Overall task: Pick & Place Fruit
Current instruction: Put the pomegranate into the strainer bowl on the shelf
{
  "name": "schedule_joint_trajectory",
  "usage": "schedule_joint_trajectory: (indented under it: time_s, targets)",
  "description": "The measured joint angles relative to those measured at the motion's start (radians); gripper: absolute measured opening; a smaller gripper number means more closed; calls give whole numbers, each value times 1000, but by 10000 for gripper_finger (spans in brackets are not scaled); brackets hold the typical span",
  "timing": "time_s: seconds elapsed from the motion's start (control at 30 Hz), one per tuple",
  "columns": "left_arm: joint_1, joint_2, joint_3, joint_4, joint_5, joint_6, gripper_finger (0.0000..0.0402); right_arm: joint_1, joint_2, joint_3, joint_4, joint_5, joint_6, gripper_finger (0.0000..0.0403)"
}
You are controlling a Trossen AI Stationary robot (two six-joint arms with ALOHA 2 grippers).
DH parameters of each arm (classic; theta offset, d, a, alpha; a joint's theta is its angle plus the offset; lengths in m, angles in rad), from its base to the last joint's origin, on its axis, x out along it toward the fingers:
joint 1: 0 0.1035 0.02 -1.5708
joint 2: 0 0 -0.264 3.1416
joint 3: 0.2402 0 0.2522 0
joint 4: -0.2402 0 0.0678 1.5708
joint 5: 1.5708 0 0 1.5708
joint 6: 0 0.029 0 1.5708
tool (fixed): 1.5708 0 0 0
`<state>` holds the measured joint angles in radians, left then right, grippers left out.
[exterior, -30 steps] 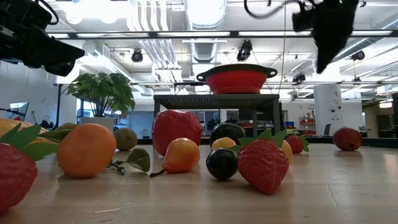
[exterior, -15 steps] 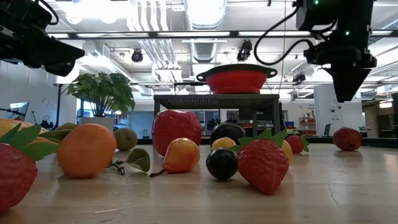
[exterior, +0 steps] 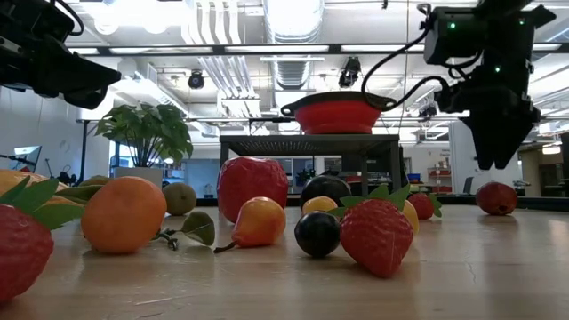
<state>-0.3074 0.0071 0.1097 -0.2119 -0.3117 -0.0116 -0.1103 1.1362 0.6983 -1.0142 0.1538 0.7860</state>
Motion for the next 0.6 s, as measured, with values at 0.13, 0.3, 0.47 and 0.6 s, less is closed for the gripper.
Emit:
schedule_joint_trajectory:
  time_s: [0.13, 0.3, 0.47, 0.6]
  targets:
    - [0, 0, 0, 0, 0, 0, 21, 0, 0, -52, 71, -5, 0, 352]
    - [0, 0, 0, 0, 0, 0, 21, -1, 0, -112, 132, -2, 7, 345]
    - [0, 0, 0, 0, 0, 0, 21, -24, 0, -171, 241, -1, 3, 328]
    - [0, 0, 0, 0, 0, 0, 21, -48, 0, -213, 297, 2, -4, 315]
